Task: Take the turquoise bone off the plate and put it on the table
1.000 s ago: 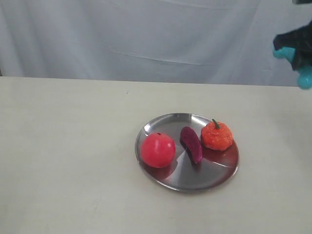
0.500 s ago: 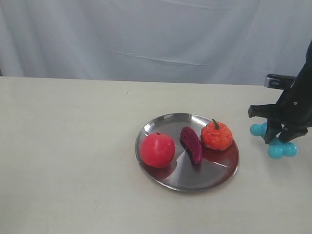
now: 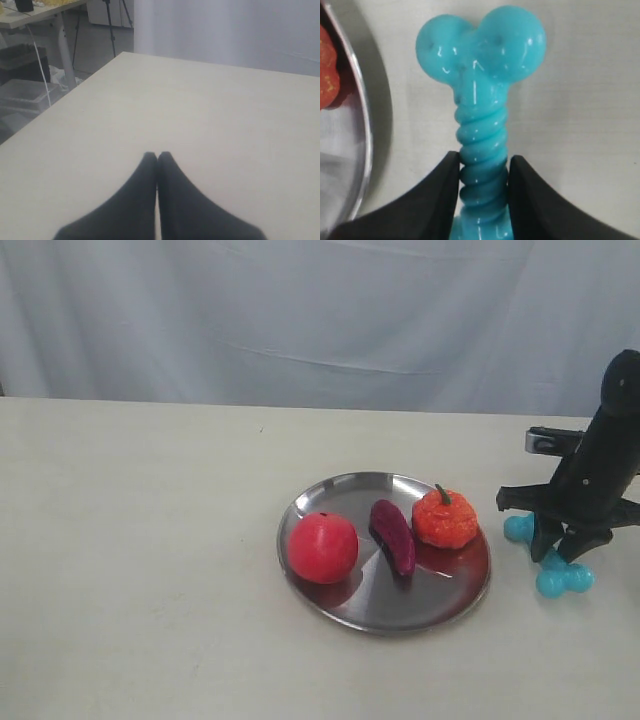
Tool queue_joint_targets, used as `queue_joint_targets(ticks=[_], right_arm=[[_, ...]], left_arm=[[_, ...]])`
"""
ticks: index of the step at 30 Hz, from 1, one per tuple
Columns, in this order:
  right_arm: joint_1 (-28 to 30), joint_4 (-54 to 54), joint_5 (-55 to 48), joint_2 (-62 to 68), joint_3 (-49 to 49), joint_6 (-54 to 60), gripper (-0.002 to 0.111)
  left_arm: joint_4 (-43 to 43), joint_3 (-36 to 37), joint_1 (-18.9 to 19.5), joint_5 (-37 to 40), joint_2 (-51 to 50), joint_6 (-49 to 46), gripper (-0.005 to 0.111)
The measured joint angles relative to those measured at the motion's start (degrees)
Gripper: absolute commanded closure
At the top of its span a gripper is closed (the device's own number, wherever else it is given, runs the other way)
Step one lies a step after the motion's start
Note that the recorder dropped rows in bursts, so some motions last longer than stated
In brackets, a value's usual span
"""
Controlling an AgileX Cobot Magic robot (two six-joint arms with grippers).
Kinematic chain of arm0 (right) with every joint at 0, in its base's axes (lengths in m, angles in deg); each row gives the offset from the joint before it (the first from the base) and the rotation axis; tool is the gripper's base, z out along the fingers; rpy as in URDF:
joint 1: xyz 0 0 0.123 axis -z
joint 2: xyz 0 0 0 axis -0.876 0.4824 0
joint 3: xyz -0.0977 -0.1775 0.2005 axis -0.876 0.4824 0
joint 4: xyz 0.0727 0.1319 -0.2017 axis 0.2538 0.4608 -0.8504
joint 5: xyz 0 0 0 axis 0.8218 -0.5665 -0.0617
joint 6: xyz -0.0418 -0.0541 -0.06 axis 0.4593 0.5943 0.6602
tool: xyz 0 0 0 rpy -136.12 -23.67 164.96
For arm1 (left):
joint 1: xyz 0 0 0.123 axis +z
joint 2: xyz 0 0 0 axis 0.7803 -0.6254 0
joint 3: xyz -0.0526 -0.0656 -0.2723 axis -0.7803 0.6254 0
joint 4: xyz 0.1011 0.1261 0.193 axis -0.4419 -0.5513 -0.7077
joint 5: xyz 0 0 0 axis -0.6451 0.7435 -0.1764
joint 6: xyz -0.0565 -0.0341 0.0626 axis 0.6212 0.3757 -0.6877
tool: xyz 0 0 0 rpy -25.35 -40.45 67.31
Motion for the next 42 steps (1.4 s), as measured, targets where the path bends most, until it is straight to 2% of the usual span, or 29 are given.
queue_joint_targets(ticks=[3,9,13,16,18,23,24,29,37,42], right_arm=[[0.0,0.1,0.1,0.0,0.2,1.6,0.105],[0.0,0.5,0.1,0.0,0.2,2.8,0.062],[0.0,0.8,-0.1,-0.1,0.3,3.0,0.058],[0.0,0.8,-0.7,-1.4,0.3,3.0,0.061],[0.0,0.8,-1.3,-3.2,0.3,3.0,0.068],[0.0,0.8,-0.5,-11.8,0.3,3.0,0.104],[0.0,0.8,0.5,-14.4,0.3,3.0,0.108],[-0.1,0.6,11.0,-29.5,2.6,3.0,0.109],[-3.7,-4.7,32.7,-59.3,15.0,5.2,0.109],[-5.0,-4.7,39.2,-74.1,21.5,3.6,0.109]], left_arm=[[0.0,0.0,0.0,0.0,0.0,0.0,0.107],[0.0,0.0,0.0,0.0,0.0,0.0,0.107],[0.0,0.0,0.0,0.0,0.0,0.0,0.107],[0.0,0.0,0.0,0.0,0.0,0.0,0.107],[0.0,0.0,0.0,0.0,0.0,0.0,0.107],[0.0,0.0,0.0,0.0,0.0,0.0,0.107],[0.0,0.0,0.0,0.0,0.0,0.0,0.107],[0.0,0.0,0.0,0.0,0.0,0.0,0.107],[0.0,0.0,0.0,0.0,0.0,0.0,0.107],[0.0,0.0,0.0,0.0,0.0,0.0,0.107]])
